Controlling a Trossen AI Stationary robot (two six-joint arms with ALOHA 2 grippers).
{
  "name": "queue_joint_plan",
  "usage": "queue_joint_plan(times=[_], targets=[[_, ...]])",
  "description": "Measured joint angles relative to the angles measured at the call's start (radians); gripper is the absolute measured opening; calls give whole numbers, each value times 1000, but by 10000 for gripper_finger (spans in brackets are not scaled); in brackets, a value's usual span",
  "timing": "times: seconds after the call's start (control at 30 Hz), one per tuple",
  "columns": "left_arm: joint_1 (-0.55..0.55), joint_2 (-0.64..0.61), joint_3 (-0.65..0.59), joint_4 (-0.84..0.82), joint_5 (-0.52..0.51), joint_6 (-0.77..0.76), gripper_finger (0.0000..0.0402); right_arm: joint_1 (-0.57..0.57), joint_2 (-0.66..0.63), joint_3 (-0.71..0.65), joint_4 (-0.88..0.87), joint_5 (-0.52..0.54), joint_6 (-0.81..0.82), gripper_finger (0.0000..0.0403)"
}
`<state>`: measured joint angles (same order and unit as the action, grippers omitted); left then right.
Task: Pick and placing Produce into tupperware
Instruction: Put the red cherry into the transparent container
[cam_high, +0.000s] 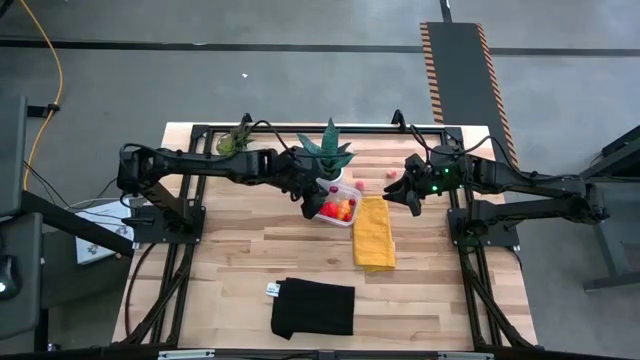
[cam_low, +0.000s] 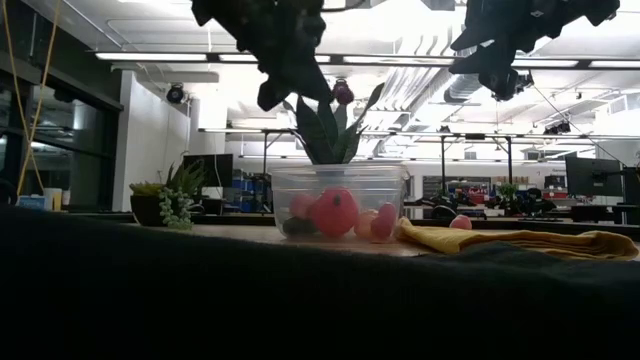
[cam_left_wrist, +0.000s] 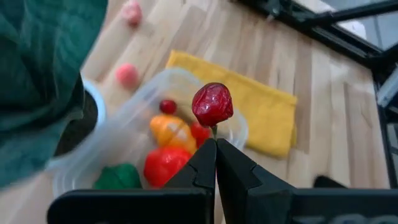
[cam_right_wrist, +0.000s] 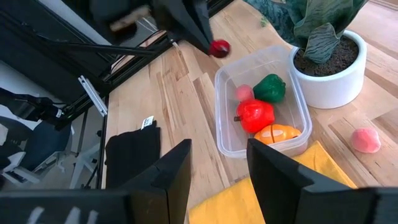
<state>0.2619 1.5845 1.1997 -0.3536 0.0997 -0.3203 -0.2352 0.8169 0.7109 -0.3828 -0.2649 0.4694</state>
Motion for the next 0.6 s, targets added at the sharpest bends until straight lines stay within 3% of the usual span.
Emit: queue_joint_plan(times=[0.6], targets=[[0, 71, 1, -49, -69, -73, 0, 0, 0, 0, -1, 0, -7, 146]])
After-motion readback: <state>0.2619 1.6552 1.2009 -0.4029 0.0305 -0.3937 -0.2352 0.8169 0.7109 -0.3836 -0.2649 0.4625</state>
